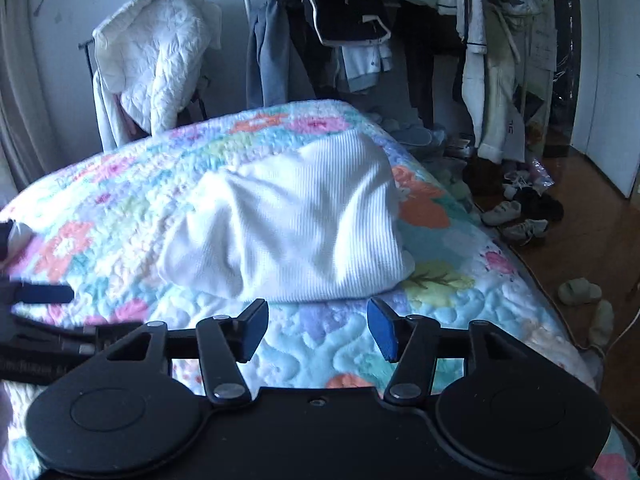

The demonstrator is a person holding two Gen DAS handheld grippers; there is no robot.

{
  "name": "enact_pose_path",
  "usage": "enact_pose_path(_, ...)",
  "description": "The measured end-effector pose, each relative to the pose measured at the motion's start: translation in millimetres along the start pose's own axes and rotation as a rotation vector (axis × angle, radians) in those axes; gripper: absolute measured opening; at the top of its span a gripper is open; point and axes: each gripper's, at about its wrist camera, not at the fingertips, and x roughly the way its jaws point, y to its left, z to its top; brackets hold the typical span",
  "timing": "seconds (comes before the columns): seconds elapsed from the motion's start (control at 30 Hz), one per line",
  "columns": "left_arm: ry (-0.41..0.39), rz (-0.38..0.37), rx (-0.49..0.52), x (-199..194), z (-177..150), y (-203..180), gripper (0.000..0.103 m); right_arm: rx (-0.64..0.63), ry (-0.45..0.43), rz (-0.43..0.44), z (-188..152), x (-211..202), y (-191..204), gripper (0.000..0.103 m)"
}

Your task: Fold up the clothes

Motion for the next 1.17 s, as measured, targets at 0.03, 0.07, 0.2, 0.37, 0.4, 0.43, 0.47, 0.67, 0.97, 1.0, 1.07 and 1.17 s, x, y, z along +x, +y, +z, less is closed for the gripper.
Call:
enact_pose_path(0.03,-0.001,-0.013,-0.009,-2,-1,1,0.103,-0.005,-0.004,0.003,2,-1,2,0.06)
enact_pose_path(0.07,-0.002,-0.022,-0.017,-4,-1,1,0.103,-0.015,-0.009,0.005,1,-4,6,0.06)
enact_pose_path(0.2,-0.001,0.019,-0.008,-8,-4,-2,0.103,-0.044,-0.015,0.015,1,-8,17,0.06)
enact_pose_path(0.37,0.01,0.006,-0.038,-6,-4,5,0.103,-0.069,-0.001,-0.002,-3,-12,29,0.06)
enact_pose_path(0.4,0.008,0.009,-0.036,-6,-3,6,0.103,-0.087,-0.001,-0.02,-3,-12,31,0.06)
enact_pose_path(0.43,0.007,0.012,-0.036,-5,-2,6,0.103,-0.106,-0.005,-0.039,-3,-13,33,0.06)
enact_pose_path(0.47,0.008,0.015,-0.039,-5,-2,7,0.103,-0.113,-0.006,-0.048,-2,-14,34,0.061)
enact_pose_path(0.67,-0.012,-0.005,-0.025,-10,-2,5,0.103,-0.108,-0.007,-0.052,-2,-17,32,0.061)
enact_pose_path(0.97,-0.019,0.015,-0.009,-13,-6,7,0.103,-0.106,0.005,-0.056,-4,-15,27,0.062)
enact_pose_path(1.0,-0.019,0.017,-0.008,-13,-6,8,0.103,-0.105,0.007,-0.059,-5,-15,26,0.062)
enact_pose_path(1.07,-0.015,0.022,-0.01,-13,-6,11,0.103,-0.104,0.011,-0.063,-6,-15,25,0.062)
enact_pose_path(1.17,-0.015,0.032,-0.01,-15,-7,12,0.103,-0.103,0.017,-0.07,-7,-15,22,0.062)
